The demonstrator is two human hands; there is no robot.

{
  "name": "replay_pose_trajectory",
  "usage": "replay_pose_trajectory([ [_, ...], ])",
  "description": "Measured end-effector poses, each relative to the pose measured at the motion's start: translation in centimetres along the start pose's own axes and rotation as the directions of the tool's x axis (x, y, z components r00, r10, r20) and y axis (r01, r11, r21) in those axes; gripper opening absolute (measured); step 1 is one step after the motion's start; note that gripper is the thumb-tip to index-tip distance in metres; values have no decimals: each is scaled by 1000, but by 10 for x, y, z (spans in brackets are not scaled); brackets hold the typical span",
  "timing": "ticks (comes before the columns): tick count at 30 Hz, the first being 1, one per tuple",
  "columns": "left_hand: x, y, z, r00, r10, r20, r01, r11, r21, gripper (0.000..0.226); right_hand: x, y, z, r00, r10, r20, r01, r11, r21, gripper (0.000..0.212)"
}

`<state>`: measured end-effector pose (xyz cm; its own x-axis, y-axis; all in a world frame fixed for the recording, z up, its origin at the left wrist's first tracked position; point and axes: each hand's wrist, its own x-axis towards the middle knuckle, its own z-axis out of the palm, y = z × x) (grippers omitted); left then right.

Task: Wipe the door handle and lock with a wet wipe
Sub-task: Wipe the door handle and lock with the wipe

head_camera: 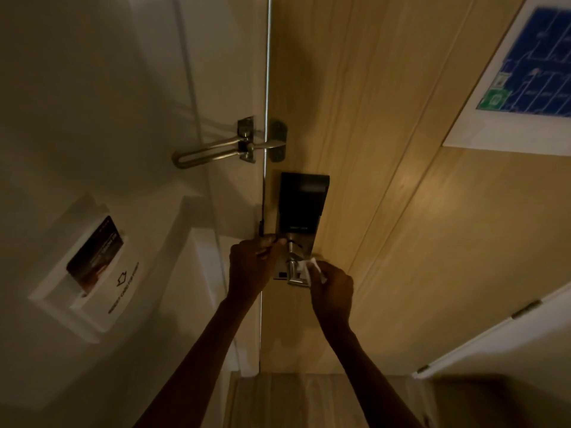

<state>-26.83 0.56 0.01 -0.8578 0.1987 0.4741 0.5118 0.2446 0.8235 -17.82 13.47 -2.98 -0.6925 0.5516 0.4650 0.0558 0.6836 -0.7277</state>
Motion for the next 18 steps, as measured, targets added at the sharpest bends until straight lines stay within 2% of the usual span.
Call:
replay_pose_trajectory([
  [2, 7, 3, -3, 1000, -12, 7, 11, 997, 75, 18, 3, -14, 8, 997, 79, -2, -79, 997, 1, 26],
  [4, 16, 2, -6, 996, -84, 38, 80, 992, 97, 18, -3, -26, 22, 986, 131, 99, -123, 989, -81, 29],
  [7, 25, 1, -7, 976, -204, 78, 203, 979, 29, 22, -14, -34, 34, 984, 76, 159, -44, 979, -200, 30],
  [11, 27, 1, -8, 961, -247, 121, 251, 968, -20, 23, -15, -35, 29, 992, -1, 125, 36, 960, -279, 4],
  [13, 27, 2, -9, 957, -262, 124, 269, 962, -41, 22, -18, -34, 30, 993, -19, 118, 58, 937, -345, 5],
  [15, 26, 2, -9, 952, -279, 123, 288, 956, -57, 23, -16, -33, 33, 997, 25, 69, -2, 946, -324, 4],
  [18, 25, 2, -8, 930, -344, 129, 355, 932, -75, 25, -8, -41, 41, 984, 174, 42, -159, 957, -242, 5],
])
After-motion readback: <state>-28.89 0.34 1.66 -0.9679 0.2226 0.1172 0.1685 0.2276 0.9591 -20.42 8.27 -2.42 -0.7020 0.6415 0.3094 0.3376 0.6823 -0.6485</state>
